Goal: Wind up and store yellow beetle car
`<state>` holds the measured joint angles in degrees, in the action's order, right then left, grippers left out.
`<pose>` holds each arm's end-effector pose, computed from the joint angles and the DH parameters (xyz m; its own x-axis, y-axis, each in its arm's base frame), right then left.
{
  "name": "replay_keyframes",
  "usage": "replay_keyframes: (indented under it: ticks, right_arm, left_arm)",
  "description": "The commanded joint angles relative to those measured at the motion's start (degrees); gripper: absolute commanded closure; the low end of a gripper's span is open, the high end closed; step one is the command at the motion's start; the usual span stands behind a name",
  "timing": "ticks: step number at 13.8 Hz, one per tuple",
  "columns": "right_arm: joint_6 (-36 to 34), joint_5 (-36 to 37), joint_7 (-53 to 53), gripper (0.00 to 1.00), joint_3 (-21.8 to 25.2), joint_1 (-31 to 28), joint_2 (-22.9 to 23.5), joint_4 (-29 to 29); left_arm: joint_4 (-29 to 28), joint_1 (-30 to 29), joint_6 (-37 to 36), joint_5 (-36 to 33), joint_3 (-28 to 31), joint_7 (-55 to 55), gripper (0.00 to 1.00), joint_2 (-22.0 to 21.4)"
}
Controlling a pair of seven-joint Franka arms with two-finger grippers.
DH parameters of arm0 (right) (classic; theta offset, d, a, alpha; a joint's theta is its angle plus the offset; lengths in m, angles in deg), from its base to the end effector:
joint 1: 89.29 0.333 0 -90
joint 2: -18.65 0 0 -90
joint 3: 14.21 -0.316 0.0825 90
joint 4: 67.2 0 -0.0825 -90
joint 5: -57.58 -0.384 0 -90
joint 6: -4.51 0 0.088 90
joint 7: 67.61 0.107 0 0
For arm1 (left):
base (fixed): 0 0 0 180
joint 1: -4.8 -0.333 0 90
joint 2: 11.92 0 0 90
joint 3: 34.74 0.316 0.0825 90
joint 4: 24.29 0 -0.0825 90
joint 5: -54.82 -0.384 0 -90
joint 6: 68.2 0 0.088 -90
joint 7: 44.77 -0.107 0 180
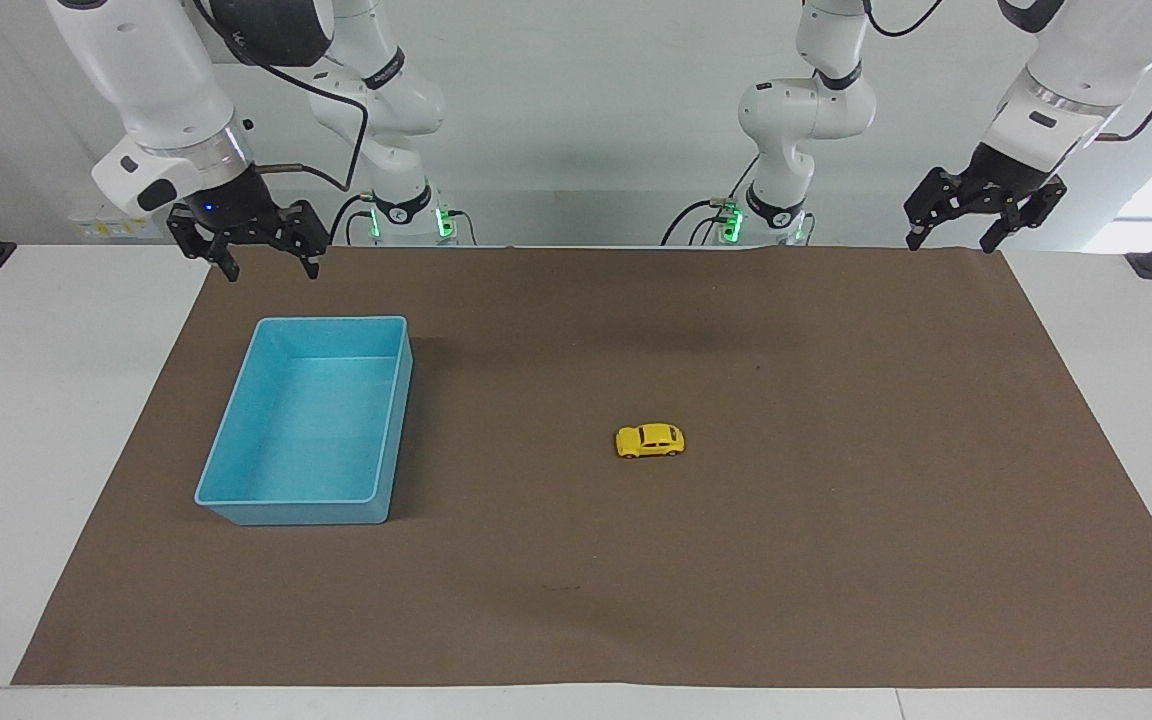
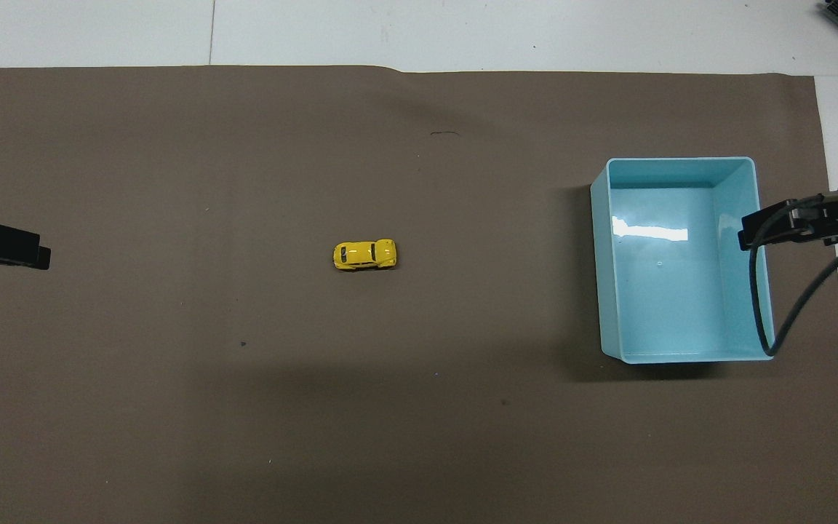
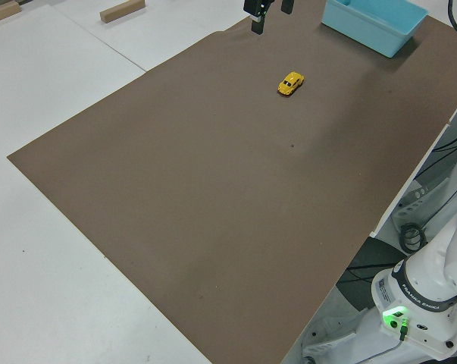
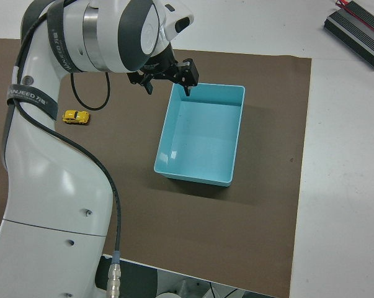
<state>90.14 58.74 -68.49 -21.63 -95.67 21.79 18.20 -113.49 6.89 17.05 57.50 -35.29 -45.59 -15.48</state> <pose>0.5638 0.0058 0.6252 0.9982 0.0321 -0.0505 0.0328 -0.9994 0.0124 0.5258 -0.0298 0.6575 0.9979 -0.0642 -0.0061 -0.0638 -0.9969 0.0461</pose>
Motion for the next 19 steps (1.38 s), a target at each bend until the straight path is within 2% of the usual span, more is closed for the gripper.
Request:
replay_keyframes:
  ticks: [1,15,19]
  right_arm:
    - [-0.2,-0.81,-1.05,0.0,-0.22,-0.56,-0.24,0.2]
    - [-0.2,-0.81,-1.05,0.0,-0.22,-0.56,-0.24,0.2]
    - [-0.2,-0.81,-1.05,0.0,-0.22,-0.56,-0.24,0.12]
  left_arm:
    - [-0.54,-0.33,-0.79,-0.83,-0.24,-0.15,0.0,-0.92]
    - [-3.61,0.19,1.41,-0.74,-0.24,4.94,0.0,-0.49]
    - [-6.15,0.37,4.03,-0.65,-0.33,13.72,0.0,0.22]
